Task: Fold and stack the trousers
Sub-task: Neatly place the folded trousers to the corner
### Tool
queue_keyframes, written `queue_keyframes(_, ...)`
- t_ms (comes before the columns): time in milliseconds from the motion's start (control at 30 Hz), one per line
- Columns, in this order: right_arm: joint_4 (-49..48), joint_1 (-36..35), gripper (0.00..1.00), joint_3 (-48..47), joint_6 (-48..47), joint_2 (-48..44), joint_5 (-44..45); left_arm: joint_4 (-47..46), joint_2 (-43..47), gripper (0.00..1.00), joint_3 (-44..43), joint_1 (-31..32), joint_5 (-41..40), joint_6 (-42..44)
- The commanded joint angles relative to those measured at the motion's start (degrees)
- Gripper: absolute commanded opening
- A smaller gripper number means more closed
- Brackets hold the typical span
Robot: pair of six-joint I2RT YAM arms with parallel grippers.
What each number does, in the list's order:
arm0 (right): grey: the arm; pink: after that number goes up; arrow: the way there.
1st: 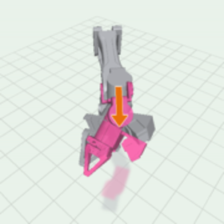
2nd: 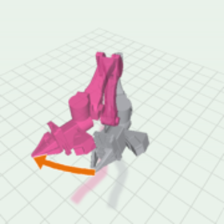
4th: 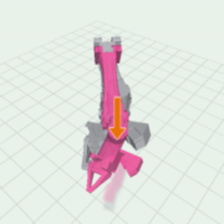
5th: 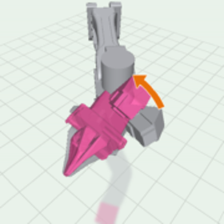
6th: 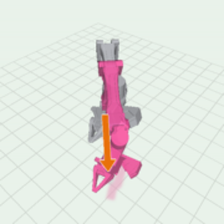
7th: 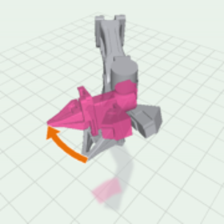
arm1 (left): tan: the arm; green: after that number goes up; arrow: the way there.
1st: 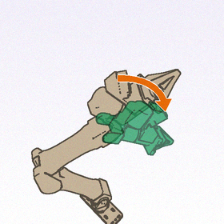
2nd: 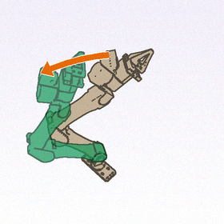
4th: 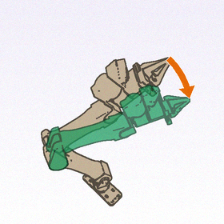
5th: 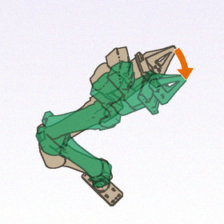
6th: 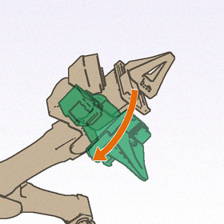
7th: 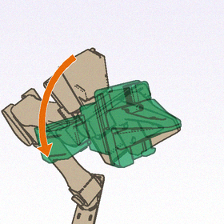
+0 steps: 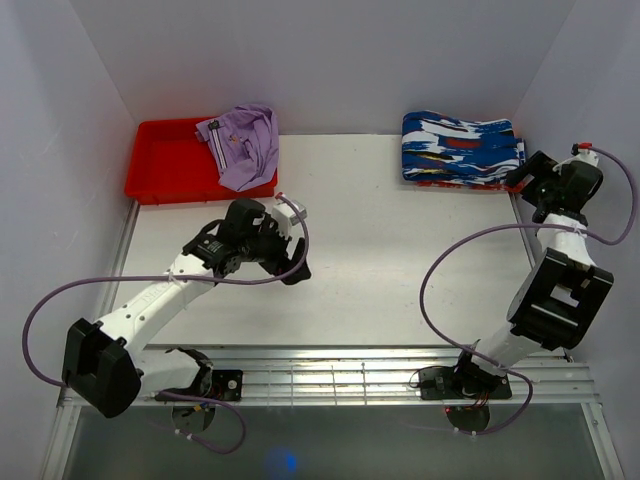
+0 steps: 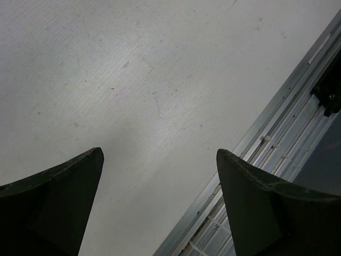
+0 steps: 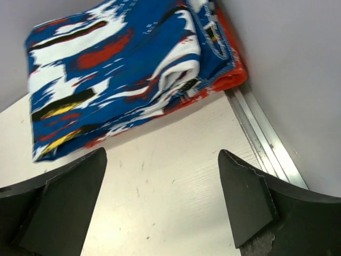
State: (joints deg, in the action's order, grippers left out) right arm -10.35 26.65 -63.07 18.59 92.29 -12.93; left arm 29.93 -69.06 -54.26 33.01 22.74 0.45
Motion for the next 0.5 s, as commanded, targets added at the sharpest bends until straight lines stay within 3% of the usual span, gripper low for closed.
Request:
queue_keyframes(0, 4.2, 0.3, 0.90, 0.1, -9.6, -7.7, -11.6, -1.6, 2.3, 0.98, 0.9, -3.4, 5.5, -4.0)
queue_keyframes(67, 9.8, 0.1, 0.90, -1.8, -14.3, -10.2, -18.3, 0.5, -0.4, 0.98, -0.7, -5.6, 7.2, -5.2)
queue_keyframes(133, 23.4, -0.8, 0.90, -7.7, -23.6, -10.7, -21.5, 2.8, -3.2, 0.98, -2.5, -9.5, 9.7, -5.6)
queue_keyframes(300, 46.0, -0.9, 0.90, -15.7, -37.5, -10.9, -24.8, 8.6, -11.8, 0.98, -9.5, -21.8, 18.6, -4.2)
queue_keyframes(367, 55.0, -1.1, 0.90, -16.1, -43.4, -10.8, -26.4, 9.3, -12.8, 0.98, -10.7, -25.4, 20.7, -3.1)
queue_keyframes(467, 61.2, -2.3, 0.90, -12.9, -48.9, -13.3, -27.1, 9.2, -13.0, 0.98, -10.1, -28.7, 20.1, -1.2)
